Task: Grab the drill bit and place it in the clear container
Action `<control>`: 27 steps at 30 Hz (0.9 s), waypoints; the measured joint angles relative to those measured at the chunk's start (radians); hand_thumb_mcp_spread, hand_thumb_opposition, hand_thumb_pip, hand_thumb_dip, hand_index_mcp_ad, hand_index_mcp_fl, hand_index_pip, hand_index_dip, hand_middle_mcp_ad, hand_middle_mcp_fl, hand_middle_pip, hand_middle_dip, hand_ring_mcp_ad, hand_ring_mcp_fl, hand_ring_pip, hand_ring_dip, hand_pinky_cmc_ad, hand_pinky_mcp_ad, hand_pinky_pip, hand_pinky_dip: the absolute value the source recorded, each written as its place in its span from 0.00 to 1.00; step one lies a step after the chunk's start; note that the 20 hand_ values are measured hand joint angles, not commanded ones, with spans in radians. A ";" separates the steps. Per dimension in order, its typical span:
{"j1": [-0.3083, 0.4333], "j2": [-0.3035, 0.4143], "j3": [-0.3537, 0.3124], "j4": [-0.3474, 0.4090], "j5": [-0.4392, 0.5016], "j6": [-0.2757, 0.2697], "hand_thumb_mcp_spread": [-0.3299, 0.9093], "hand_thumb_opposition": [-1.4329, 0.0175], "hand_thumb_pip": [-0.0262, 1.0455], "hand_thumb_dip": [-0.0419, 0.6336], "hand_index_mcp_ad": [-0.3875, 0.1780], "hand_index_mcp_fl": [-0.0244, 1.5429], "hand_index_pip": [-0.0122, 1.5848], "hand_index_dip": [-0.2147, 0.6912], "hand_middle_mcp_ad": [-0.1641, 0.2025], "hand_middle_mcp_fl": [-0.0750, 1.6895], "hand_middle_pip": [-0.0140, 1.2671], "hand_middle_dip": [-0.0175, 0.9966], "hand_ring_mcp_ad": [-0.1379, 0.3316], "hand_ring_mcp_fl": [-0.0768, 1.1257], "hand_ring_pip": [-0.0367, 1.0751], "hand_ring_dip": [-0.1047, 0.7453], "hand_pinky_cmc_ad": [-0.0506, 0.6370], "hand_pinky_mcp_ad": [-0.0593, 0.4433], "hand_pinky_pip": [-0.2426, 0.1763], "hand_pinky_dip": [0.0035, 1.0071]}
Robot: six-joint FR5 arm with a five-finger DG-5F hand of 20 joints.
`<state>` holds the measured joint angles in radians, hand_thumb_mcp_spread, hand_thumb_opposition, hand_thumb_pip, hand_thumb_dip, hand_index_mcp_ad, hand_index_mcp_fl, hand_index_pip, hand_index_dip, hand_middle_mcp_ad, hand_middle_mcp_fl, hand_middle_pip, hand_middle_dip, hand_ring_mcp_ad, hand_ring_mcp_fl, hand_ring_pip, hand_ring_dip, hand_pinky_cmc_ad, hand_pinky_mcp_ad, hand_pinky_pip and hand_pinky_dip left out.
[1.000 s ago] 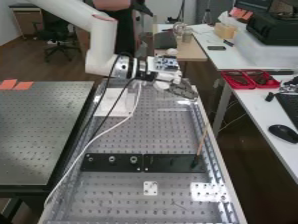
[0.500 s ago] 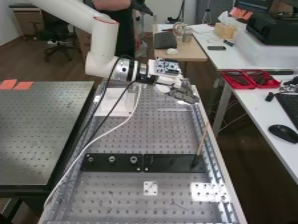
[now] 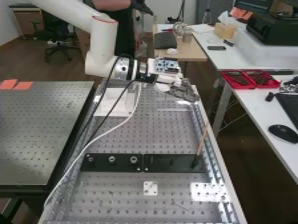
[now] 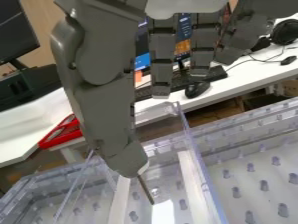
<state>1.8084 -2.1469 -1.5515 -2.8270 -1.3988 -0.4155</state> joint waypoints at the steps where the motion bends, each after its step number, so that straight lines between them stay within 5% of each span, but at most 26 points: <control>1: 0.000 0.000 0.000 0.000 0.005 0.002 0.89 0.29 0.42 0.56 0.44 0.66 0.44 0.79 0.65 0.27 0.12 0.24 0.74 0.20 0.13 0.15 0.56 0.45 0.34 0.14; 5: 0.000 0.000 -0.001 0.002 -0.011 0.002 0.87 0.29 0.40 0.56 0.44 0.64 0.44 0.79 0.65 0.27 0.12 0.24 0.74 0.20 0.13 0.15 0.56 0.45 0.34 0.14; 8: 0.000 0.001 0.003 -0.013 -0.013 -0.003 0.81 0.32 0.33 0.55 0.46 0.60 0.30 0.80 0.65 0.26 0.12 0.24 0.74 0.20 0.13 0.15 0.56 0.45 0.34 0.14; 13: 0.000 0.003 0.003 -0.019 -0.009 -0.001 0.75 0.36 0.39 0.55 0.47 0.44 0.15 0.82 0.65 0.23 0.11 0.24 0.75 0.19 0.13 0.15 0.55 0.46 0.34 0.14; 27: -0.009 0.061 -0.039 0.018 -0.008 -0.005 0.72 0.40 0.40 0.55 0.50 0.39 0.07 0.90 0.66 0.20 0.11 0.24 0.74 0.14 0.13 0.15 0.54 0.45 0.34 0.14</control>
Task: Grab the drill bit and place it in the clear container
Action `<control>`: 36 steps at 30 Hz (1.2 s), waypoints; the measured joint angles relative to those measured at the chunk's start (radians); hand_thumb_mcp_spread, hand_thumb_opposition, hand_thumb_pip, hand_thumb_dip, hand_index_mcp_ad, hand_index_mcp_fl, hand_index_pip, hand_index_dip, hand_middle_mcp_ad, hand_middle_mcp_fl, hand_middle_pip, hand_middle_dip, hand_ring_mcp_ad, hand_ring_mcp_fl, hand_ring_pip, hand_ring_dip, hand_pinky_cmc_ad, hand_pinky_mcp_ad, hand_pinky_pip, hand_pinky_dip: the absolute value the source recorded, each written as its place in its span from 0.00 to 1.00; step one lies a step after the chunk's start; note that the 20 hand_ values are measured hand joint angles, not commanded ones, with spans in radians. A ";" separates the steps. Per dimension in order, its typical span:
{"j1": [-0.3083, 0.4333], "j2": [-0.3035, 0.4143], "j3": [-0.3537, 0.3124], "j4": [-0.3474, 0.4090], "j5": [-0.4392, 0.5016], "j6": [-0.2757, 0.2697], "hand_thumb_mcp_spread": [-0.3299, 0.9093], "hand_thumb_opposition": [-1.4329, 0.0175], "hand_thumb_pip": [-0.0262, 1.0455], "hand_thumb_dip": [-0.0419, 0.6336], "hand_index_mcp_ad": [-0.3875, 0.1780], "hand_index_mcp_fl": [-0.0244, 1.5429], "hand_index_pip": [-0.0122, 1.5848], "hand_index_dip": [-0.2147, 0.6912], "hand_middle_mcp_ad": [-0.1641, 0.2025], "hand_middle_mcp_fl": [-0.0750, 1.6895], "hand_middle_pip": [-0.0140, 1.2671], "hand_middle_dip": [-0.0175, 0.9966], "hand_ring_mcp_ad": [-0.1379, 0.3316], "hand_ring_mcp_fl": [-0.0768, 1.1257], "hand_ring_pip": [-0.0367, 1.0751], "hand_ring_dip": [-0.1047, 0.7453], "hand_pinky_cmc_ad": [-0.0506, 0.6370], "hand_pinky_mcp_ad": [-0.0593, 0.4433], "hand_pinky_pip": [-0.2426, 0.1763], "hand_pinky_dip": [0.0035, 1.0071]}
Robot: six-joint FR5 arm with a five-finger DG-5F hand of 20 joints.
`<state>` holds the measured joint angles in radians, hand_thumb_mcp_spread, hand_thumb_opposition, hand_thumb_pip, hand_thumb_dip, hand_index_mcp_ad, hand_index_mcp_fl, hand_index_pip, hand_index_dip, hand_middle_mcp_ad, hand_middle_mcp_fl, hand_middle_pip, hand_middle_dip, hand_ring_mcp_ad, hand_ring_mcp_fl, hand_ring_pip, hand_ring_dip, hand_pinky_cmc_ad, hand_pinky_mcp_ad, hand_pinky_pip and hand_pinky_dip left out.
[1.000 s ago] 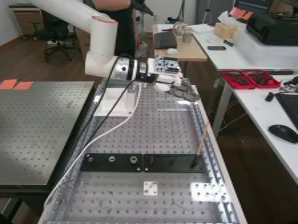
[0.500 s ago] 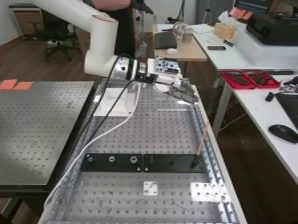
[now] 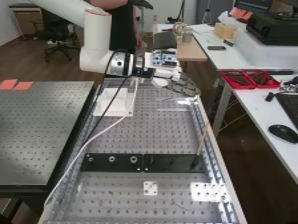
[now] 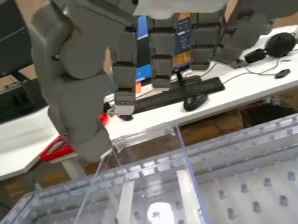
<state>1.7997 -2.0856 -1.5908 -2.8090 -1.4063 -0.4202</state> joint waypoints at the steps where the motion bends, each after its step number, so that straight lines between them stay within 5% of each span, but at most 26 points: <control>1: -0.001 0.006 -0.005 0.003 0.006 0.000 0.72 0.40 0.40 0.55 0.50 0.39 0.06 0.90 0.66 0.20 0.11 0.24 0.74 0.14 0.13 0.15 0.54 0.45 0.34 0.14; 6: -0.008 0.033 -0.021 0.018 0.060 -0.005 0.71 0.40 0.40 0.55 0.52 0.39 0.06 0.92 0.65 0.17 0.11 0.24 0.74 0.13 0.13 0.15 0.52 0.45 0.34 0.14; 14: -0.017 0.065 -0.048 0.047 0.016 -0.016 0.71 0.40 0.40 0.55 0.52 0.41 0.05 0.93 0.65 0.17 0.11 0.24 0.75 0.13 0.13 0.15 0.53 0.45 0.34 0.14; 25: -0.035 0.203 -0.150 0.125 0.089 -0.054 0.71 0.40 0.39 0.55 0.53 0.42 0.05 0.93 0.65 0.17 0.11 0.24 0.75 0.13 0.13 0.15 0.50 0.45 0.34 0.14; 36: -0.047 0.235 -0.179 0.135 0.117 -0.064 0.71 0.40 0.37 0.53 0.53 0.43 0.05 0.95 0.65 0.18 0.11 0.24 0.75 0.13 0.13 0.15 0.50 0.45 0.34 0.14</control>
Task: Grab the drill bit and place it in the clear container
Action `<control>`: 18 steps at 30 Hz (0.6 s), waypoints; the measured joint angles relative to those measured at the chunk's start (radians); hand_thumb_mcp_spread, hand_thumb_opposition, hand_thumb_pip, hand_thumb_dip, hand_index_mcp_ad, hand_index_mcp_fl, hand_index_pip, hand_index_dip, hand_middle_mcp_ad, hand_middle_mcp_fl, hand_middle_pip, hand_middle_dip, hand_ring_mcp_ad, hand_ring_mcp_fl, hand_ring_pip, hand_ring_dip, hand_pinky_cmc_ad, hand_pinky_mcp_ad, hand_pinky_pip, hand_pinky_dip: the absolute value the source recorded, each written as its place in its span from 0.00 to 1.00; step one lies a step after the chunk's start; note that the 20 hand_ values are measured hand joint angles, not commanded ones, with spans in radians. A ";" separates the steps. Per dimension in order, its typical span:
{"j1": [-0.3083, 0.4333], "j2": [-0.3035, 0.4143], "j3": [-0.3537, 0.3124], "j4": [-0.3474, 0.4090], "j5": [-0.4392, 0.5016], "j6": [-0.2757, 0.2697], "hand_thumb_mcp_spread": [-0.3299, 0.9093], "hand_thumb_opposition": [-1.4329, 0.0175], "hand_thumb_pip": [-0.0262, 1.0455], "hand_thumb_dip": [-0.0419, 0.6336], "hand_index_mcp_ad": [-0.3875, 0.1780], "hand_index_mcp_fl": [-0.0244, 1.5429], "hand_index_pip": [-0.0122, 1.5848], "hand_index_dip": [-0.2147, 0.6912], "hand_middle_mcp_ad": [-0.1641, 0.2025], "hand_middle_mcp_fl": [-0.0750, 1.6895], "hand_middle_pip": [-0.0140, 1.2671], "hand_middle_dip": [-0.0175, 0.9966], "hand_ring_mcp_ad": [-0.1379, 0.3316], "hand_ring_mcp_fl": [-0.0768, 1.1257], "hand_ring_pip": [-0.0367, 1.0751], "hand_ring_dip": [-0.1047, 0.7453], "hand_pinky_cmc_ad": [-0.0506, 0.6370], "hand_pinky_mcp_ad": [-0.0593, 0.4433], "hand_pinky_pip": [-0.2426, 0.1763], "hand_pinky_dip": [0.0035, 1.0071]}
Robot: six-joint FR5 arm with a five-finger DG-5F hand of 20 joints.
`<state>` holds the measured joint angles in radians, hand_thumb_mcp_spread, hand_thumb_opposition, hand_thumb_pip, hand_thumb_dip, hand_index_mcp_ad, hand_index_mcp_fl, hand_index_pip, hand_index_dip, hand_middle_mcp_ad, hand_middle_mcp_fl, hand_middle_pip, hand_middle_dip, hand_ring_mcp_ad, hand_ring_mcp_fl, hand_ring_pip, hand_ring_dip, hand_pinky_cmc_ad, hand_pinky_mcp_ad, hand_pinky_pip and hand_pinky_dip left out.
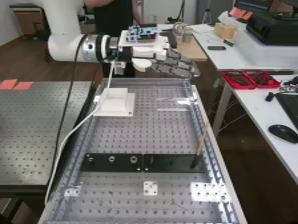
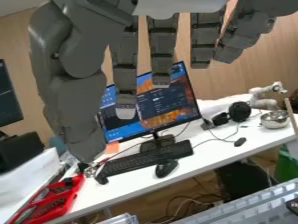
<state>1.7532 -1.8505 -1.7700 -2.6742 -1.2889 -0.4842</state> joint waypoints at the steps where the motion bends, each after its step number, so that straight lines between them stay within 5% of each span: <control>1: -0.001 0.003 -0.002 0.002 -0.003 -0.001 0.71 0.40 0.37 0.53 0.53 0.43 0.05 0.95 0.65 0.18 0.11 0.24 0.75 0.13 0.13 0.15 0.51 0.45 0.34 0.14; 12: -0.007 0.061 -0.033 -0.016 -0.008 -0.021 0.71 0.40 0.33 0.53 0.53 0.44 0.05 0.96 0.65 0.18 0.11 0.24 0.74 0.13 0.13 0.15 0.50 0.45 0.34 0.14; 16: -0.012 0.119 -0.056 -0.048 -0.021 -0.041 0.62 0.44 0.25 0.42 0.54 0.39 0.03 0.97 0.65 0.18 0.11 0.24 0.74 0.13 0.13 0.15 0.50 0.45 0.34 0.14; 18: -0.012 0.141 -0.064 -0.061 -0.026 -0.048 0.57 0.48 0.21 0.30 0.56 0.28 0.02 0.94 0.65 0.17 0.11 0.24 0.74 0.13 0.13 0.15 0.50 0.45 0.34 0.14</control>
<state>1.7408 -1.7097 -1.8335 -2.7351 -1.3153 -0.5319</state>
